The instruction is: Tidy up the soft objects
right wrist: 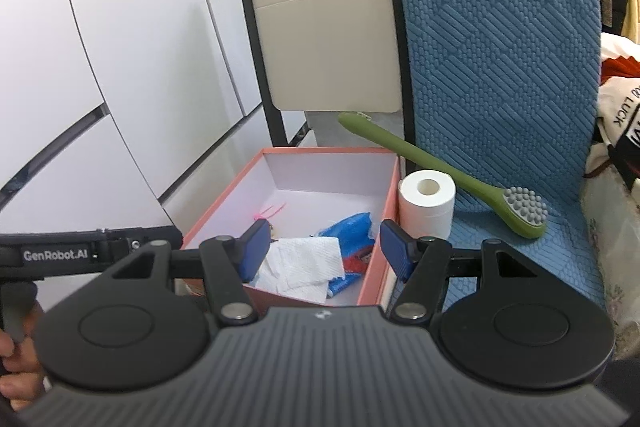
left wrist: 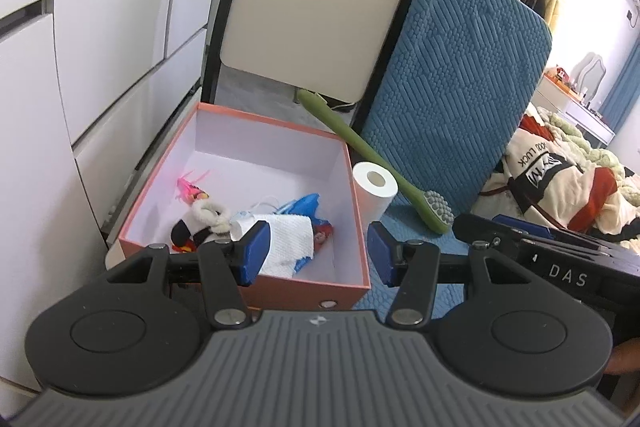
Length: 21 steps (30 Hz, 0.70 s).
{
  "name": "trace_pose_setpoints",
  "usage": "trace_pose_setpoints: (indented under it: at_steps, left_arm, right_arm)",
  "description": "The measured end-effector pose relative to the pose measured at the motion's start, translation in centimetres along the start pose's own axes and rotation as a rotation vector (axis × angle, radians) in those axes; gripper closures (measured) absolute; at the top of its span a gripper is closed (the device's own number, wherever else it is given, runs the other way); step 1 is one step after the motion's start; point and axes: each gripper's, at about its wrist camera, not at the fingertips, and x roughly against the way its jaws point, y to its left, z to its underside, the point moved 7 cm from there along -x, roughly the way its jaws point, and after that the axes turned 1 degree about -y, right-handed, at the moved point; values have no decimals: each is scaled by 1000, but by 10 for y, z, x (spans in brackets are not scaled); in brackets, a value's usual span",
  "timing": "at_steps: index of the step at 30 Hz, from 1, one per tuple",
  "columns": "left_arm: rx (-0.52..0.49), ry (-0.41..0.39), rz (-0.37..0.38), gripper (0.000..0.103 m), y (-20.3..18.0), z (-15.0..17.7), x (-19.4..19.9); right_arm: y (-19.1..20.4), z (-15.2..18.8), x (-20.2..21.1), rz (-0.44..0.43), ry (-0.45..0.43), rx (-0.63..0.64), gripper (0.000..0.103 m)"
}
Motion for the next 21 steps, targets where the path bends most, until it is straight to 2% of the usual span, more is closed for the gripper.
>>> trace_pose_setpoints:
  at_steps: [21]
  left_arm:
    - [-21,22,-9,43,-2,13,0]
  right_arm:
    - [-5,10,3,41,12,21,40]
